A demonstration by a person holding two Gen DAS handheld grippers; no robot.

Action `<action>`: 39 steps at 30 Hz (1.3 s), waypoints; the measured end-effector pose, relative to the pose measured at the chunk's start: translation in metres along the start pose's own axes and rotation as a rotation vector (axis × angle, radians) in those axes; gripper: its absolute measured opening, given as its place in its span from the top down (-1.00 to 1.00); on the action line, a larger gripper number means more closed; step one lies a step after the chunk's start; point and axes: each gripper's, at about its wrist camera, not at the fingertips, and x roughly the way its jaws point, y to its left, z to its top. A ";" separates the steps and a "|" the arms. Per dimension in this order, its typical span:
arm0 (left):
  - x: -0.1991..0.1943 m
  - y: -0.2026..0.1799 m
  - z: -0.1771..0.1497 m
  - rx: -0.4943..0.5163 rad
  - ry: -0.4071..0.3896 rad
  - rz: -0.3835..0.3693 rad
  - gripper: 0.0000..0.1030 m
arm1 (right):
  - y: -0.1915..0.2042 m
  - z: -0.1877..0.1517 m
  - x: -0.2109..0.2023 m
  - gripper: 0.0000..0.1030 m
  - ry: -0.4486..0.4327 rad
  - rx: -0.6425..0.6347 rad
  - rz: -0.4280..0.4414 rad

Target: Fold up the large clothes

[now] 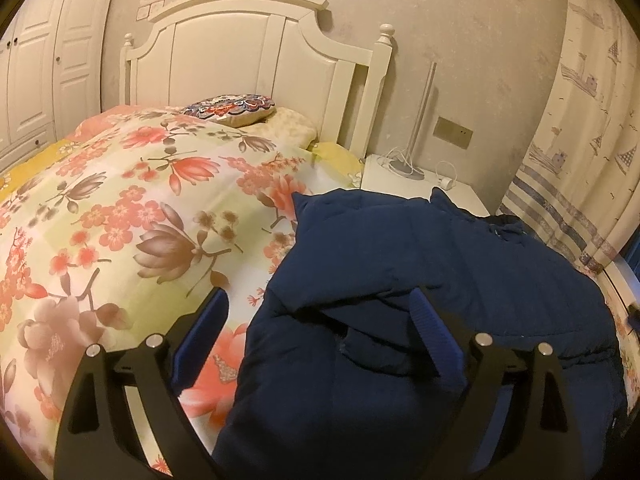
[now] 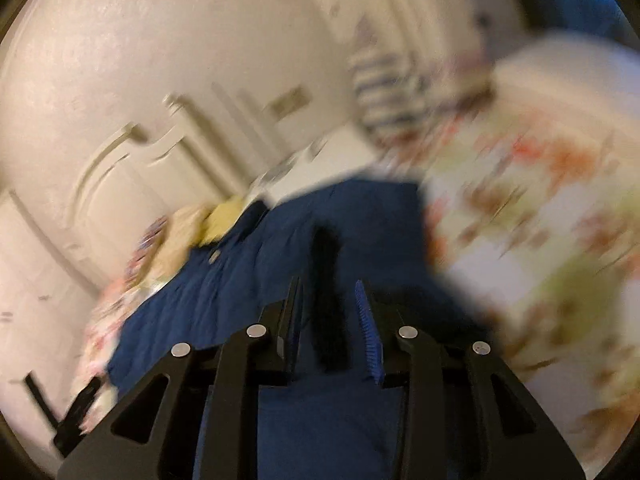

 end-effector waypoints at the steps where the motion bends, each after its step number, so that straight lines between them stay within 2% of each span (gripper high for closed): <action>1: 0.001 0.000 0.000 0.006 0.002 0.001 -0.77 | 0.010 0.005 -0.007 0.31 -0.039 -0.045 -0.014; 2: 0.002 -0.002 0.000 0.018 0.005 0.003 -0.77 | 0.021 0.010 -0.008 0.28 -0.049 -0.095 -0.016; 3: 0.003 -0.003 -0.001 0.026 0.006 0.005 -0.77 | 0.038 0.013 -0.003 -0.14 -0.039 -0.169 -0.017; 4: 0.002 -0.005 -0.001 0.030 0.006 0.006 -0.79 | 0.053 0.013 0.003 -0.78 -0.017 -0.235 -0.006; 5: 0.003 -0.004 -0.001 0.032 0.006 0.008 -0.81 | 0.069 0.011 0.012 -0.91 0.004 -0.302 0.007; 9: 0.004 -0.002 -0.001 0.017 0.014 0.019 -0.81 | 0.108 -0.019 0.049 -0.73 0.074 -0.530 -0.036; 12: 0.005 0.000 -0.001 0.008 0.022 0.023 -0.81 | 0.105 -0.050 0.087 -0.70 0.222 -0.612 -0.094; 13: 0.005 -0.001 -0.002 0.009 0.024 0.024 -0.81 | 0.104 -0.055 0.092 -0.70 0.232 -0.627 -0.101; 16: 0.006 -0.004 -0.002 0.024 0.032 0.036 -0.82 | 0.106 -0.044 0.085 -0.65 0.227 -0.608 -0.126; 18: 0.007 -0.005 -0.003 0.032 0.034 0.041 -0.83 | 0.109 -0.035 0.068 -0.65 0.141 -0.589 -0.134; 20: 0.007 -0.005 -0.003 0.032 0.034 0.041 -0.83 | 0.111 -0.030 0.060 -0.68 0.100 -0.590 -0.138; 22: 0.008 -0.004 -0.002 0.030 0.037 0.040 -0.83 | 0.107 -0.034 0.070 -0.69 0.140 -0.608 -0.145; 24: 0.008 -0.003 -0.003 0.025 0.037 0.040 -0.83 | 0.095 -0.048 0.092 -0.73 0.227 -0.634 -0.163; 29: 0.002 -0.008 0.000 0.039 0.022 0.079 -0.83 | 0.082 -0.046 0.095 -0.77 0.243 -0.578 -0.117; 33: -0.009 -0.046 0.027 0.139 -0.023 0.024 -0.84 | 0.083 -0.048 0.095 -0.81 0.245 -0.582 -0.118; 36: 0.009 -0.079 0.051 0.239 0.029 -0.041 -0.95 | 0.084 -0.047 0.094 -0.81 0.244 -0.582 -0.120; 38: 0.039 -0.095 0.061 0.291 0.069 -0.014 -0.95 | 0.083 -0.047 0.095 -0.81 0.245 -0.581 -0.119; 39: 0.059 -0.099 0.063 0.304 0.113 0.011 -0.95 | 0.083 -0.047 0.095 -0.81 0.245 -0.582 -0.120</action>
